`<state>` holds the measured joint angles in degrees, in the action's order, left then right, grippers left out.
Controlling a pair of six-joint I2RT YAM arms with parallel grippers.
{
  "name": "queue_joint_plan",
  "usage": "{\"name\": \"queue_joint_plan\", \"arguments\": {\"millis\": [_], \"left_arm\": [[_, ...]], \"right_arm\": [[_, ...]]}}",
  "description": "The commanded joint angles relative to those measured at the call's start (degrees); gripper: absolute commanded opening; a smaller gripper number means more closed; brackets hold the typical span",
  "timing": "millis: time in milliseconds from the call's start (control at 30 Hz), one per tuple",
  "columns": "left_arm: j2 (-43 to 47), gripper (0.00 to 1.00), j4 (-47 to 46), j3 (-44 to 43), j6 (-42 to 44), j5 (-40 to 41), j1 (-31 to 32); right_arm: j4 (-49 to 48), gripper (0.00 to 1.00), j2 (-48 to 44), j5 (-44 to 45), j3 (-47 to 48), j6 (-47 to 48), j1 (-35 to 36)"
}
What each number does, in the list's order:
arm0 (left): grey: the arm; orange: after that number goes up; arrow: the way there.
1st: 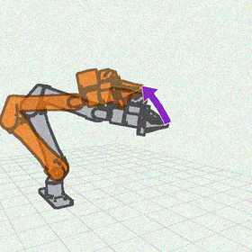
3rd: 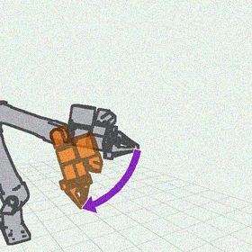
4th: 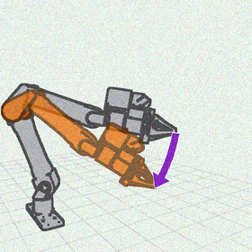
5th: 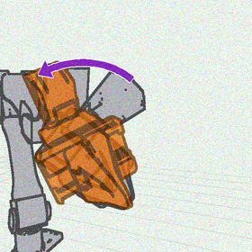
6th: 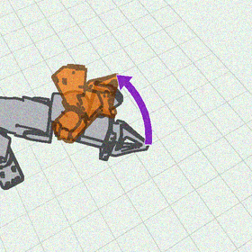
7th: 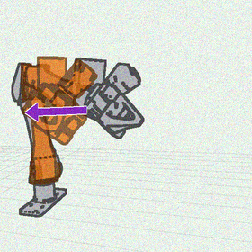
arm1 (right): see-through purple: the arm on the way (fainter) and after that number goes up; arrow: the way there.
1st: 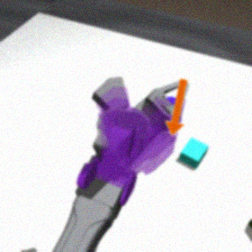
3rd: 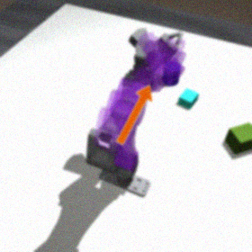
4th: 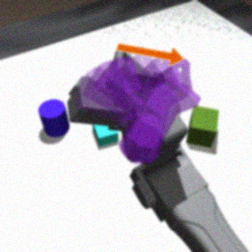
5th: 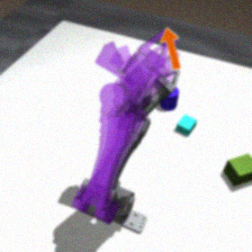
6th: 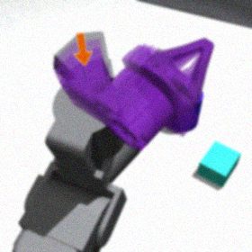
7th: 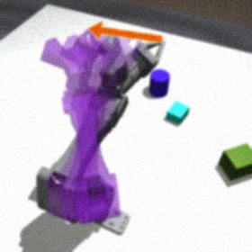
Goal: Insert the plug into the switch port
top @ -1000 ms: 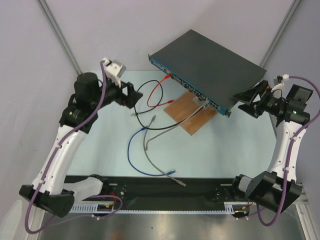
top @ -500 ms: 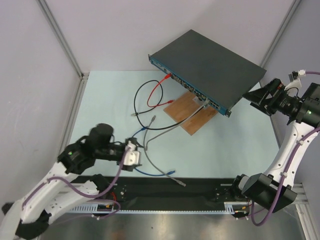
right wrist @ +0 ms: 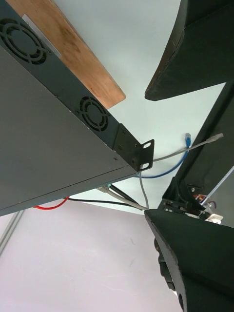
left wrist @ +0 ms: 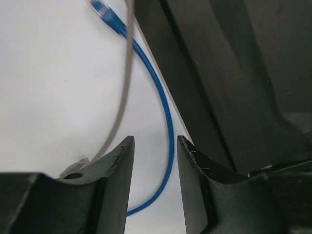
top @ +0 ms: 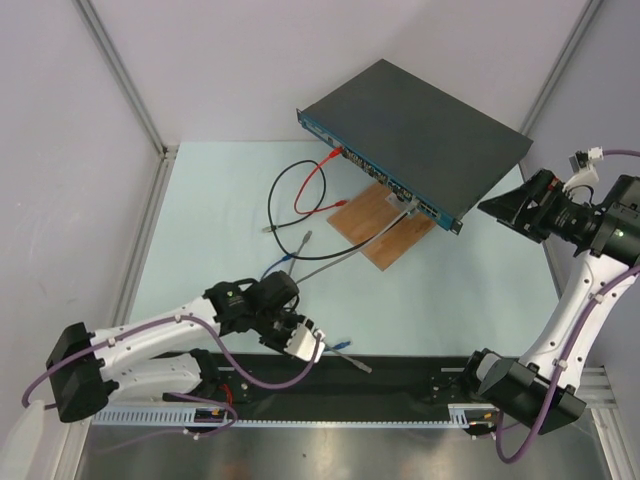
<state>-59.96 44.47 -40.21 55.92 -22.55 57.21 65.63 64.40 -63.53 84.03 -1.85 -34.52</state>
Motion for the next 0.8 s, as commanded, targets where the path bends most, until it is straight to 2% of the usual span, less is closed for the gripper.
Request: {"name": "queue_joint_plan", "arguments": {"millis": [0,100,133,200,333,433,567,733,767], "left_arm": [[-1.11,0.45,1.24,2.5,6.57,1.88,0.36],[-4.98,0.43,-0.43,3.99,6.13,3.91,0.36],[-5.77,0.38,-1.48,4.26,5.52,5.65,0.44],[-6.57,0.35,-1.75,4.17,4.38,5.76,-1.3],[-1.75,0.35,0.35,2.85,2.97,1.11,-10.17],[3.25,0.36,3.77,2.06,4.98,-3.37,-22.18],[6.18,0.36,4.58,0.84,7.8,-6.45,-33.37],[-3.99,0.32,-4.02,-4.78,-4.56,-10.06,-48.04],[-9.07,0.31,-5.43,-7.67,-10.94,-9.97,-48.94]], "right_arm": [[0.74,1.0,-1.47,-0.19,-0.61,1.67,-0.28],[-0.67,1.0,-1.82,-0.72,-2.37,0.62,-0.28],[-1.02,1.0,-1.91,-0.81,-2.55,0.44,-0.28],[-1.46,1.0,-1.74,-0.9,-2.47,0.26,-0.28],[-0.41,1.0,-1.21,-0.2,-1.68,1.58,-0.28],[0.55,1.0,-0.77,0.24,-1.59,1.67,-0.28],[1.26,1.0,0.37,-0.02,-1.76,3.51,-0.28],[0.65,1.0,2.13,-0.89,-1.94,3.25,-0.28],[0.47,1.0,2.39,-0.98,-1.77,3.17,-0.28]]}}
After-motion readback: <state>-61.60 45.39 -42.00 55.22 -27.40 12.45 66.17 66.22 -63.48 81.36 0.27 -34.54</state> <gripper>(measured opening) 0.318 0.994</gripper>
